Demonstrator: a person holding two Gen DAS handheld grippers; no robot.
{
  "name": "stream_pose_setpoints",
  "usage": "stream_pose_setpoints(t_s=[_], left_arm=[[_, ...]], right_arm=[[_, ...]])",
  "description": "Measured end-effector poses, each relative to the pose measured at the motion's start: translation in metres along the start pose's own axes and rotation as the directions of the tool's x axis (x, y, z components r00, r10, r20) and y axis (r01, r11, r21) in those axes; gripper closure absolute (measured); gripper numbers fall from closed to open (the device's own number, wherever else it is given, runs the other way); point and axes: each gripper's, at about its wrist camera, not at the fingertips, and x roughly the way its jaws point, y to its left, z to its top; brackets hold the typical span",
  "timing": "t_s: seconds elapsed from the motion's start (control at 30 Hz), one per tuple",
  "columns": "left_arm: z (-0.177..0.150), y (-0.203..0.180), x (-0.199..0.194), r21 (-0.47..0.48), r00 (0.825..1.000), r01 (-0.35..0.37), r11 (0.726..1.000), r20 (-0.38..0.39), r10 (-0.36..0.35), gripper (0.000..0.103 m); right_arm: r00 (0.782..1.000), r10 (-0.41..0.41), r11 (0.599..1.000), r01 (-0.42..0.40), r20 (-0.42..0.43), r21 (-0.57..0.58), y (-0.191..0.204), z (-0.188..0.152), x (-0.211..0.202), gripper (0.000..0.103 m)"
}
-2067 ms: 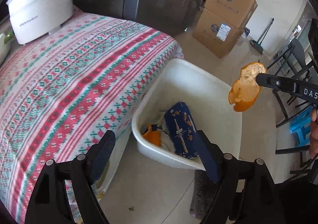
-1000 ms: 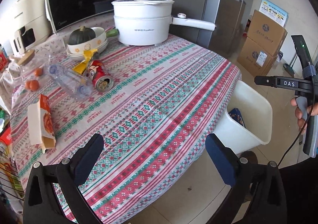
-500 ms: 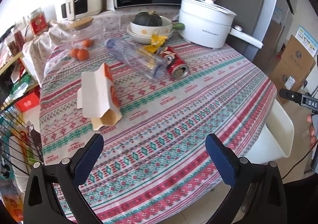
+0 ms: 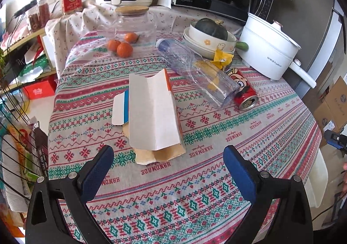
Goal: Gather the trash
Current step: 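Swing both tools back to the table toward the white paper box, then grasp the white-orange paper box with the left tool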
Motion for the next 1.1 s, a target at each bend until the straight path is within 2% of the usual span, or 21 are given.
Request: stream_pose_setpoints(t_s=[0.17, 0.23, 0.3, 0.37, 0.43, 0.63, 0.73, 0.83, 1.0, 1.1], left_arm=[[0.013, 0.000, 0.015, -0.004, 1.000, -0.013, 1.000, -0.008, 0.013, 0.007], [0.018, 0.001, 0.016, -0.014, 1.000, -0.014, 1.000, -0.002, 0.014, 0.012], [0.024, -0.004, 0.014, 0.000, 1.000, 0.014, 1.000, 0.020, -0.014, 0.022], [0.028, -0.012, 0.013, 0.039, 0.999, 0.014, 0.999, 0.030, -0.015, 0.025], [0.029, -0.018, 0.018, 0.057, 1.000, 0.013, 0.998, 0.008, -0.014, 0.029], [0.016, -0.030, 0.048, 0.140, 0.993, -0.064, 0.988, -0.085, 0.076, 0.037], [0.010, -0.030, 0.054, 0.172, 0.988, -0.112, 0.979, -0.084, 0.128, 0.039], [0.010, -0.027, 0.054, 0.170, 0.987, -0.127, 0.977, -0.079, 0.142, 0.046], [0.009, -0.015, 0.052, 0.158, 0.982, -0.155, 0.975, -0.083, 0.170, 0.067], [0.010, -0.009, 0.047, 0.132, 0.984, -0.143, 0.981, -0.087, 0.155, 0.071]], right_arm=[[1.000, 0.010, 1.000, -0.010, -0.025, 0.012, 0.007, 0.001, 0.011, 0.018], [0.999, 0.010, 1.000, -0.010, -0.033, 0.009, 0.010, 0.000, 0.014, 0.018], [0.999, 0.012, 1.000, -0.012, -0.036, 0.005, 0.013, 0.000, 0.016, 0.018], [0.999, 0.012, 1.000, -0.012, -0.039, 0.004, 0.014, 0.001, 0.018, 0.018], [0.999, 0.013, 1.000, -0.013, -0.047, 0.008, 0.014, 0.000, 0.019, 0.018], [0.998, 0.008, 1.000, -0.009, -0.055, -0.015, 0.018, -0.002, 0.021, 0.018], [0.998, 0.004, 1.000, -0.005, -0.061, -0.023, 0.017, -0.003, 0.022, 0.018], [0.998, -0.003, 1.000, 0.002, -0.062, -0.025, 0.014, -0.004, 0.021, 0.018], [0.999, -0.009, 1.000, 0.008, -0.050, -0.025, 0.010, -0.004, 0.016, 0.018], [0.999, -0.003, 1.000, 0.001, -0.045, -0.028, 0.009, -0.005, 0.013, 0.018]])
